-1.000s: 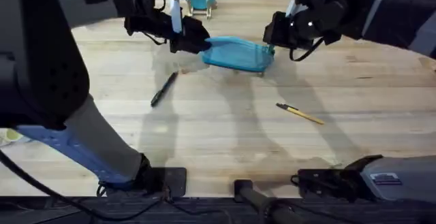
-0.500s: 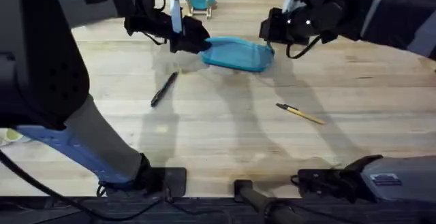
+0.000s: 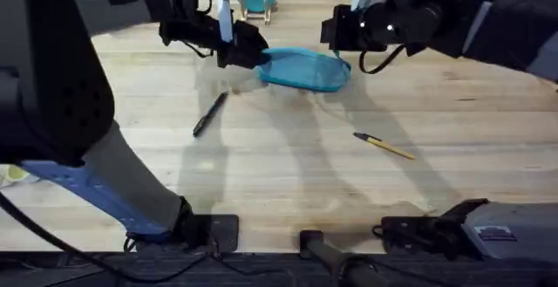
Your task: Unzip the bag, pick up the pens from the table one at a time and place them inside, then zip the bag closed.
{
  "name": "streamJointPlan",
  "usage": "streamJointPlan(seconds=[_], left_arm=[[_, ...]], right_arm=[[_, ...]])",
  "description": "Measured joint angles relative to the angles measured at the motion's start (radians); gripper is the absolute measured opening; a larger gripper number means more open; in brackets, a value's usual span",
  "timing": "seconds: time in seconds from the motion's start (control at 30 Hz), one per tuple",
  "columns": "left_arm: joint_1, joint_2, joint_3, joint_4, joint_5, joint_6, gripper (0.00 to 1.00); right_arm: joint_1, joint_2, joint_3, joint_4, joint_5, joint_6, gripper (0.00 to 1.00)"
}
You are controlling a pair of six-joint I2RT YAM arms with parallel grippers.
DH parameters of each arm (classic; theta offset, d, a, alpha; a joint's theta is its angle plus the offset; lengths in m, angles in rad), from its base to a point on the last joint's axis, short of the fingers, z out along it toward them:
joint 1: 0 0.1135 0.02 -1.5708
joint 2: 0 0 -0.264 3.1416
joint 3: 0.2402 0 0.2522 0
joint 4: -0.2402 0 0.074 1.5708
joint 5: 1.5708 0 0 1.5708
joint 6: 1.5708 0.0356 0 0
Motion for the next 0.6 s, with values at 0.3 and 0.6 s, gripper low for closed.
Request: streamJointPlan(seconds=[0.3,0.6], left_arm=[[0.0,0.0,0.0,0.0,0.0,0.0,0.042],[0.0,0.0,0.0,0.0,0.0,0.0,0.042]], right_arm=[[0.027,0.0,0.0,0.02,0.0,-0.003,0.031],[0.098,0.04,0.0,0.098,0.001,-0.003,0.031]])
